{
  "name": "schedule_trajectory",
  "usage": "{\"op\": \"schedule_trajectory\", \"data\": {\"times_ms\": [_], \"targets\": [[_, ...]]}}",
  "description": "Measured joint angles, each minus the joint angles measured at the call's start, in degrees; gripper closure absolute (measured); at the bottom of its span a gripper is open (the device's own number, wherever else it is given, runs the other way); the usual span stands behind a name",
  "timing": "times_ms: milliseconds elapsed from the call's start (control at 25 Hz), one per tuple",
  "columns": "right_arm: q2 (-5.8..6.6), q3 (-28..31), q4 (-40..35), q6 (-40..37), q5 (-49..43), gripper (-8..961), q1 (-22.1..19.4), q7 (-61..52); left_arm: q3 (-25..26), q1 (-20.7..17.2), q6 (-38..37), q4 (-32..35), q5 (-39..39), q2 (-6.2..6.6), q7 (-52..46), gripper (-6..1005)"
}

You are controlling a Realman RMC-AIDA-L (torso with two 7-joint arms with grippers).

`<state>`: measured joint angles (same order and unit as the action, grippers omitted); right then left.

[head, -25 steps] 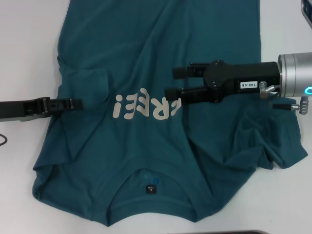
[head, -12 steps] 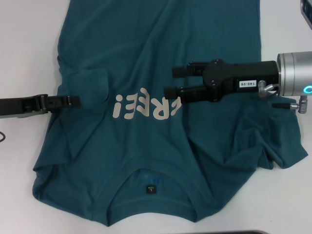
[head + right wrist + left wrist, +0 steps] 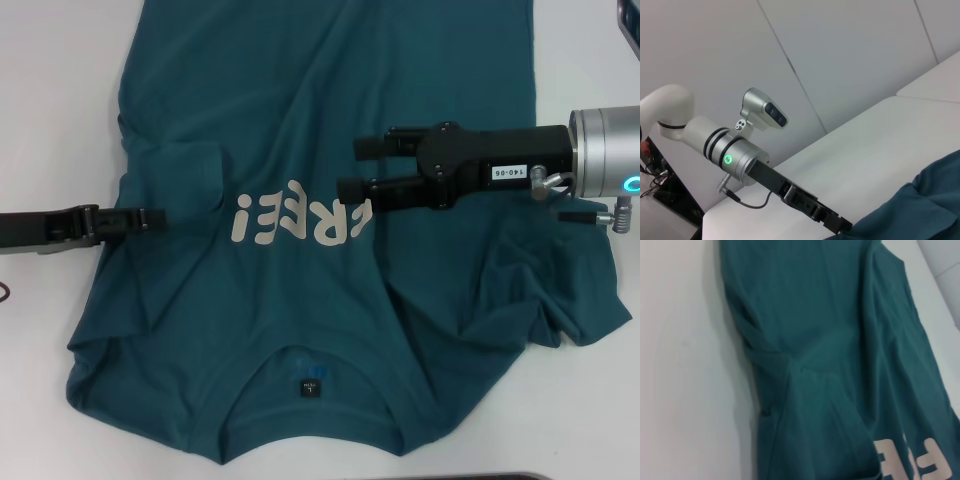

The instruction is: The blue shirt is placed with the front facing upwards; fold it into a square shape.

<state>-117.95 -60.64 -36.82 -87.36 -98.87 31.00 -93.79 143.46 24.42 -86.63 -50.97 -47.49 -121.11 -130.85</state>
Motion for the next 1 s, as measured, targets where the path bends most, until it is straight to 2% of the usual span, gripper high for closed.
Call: {"op": "schedule_trajectory", "data": {"times_ms": [520,1000], "targets": [[0.00,0.0,0.0,0.0,0.0,70,0.1,0.1,0.0,0.2,-1.7,-1.7,-0.5,-0.52,-0.9,153],[0.01,0.0,0.0,0.3,0.0,70,0.6,0.1,-0.3,0.9,0.0,-2.1,-1.4,-0.88,-0.4,152]]}}
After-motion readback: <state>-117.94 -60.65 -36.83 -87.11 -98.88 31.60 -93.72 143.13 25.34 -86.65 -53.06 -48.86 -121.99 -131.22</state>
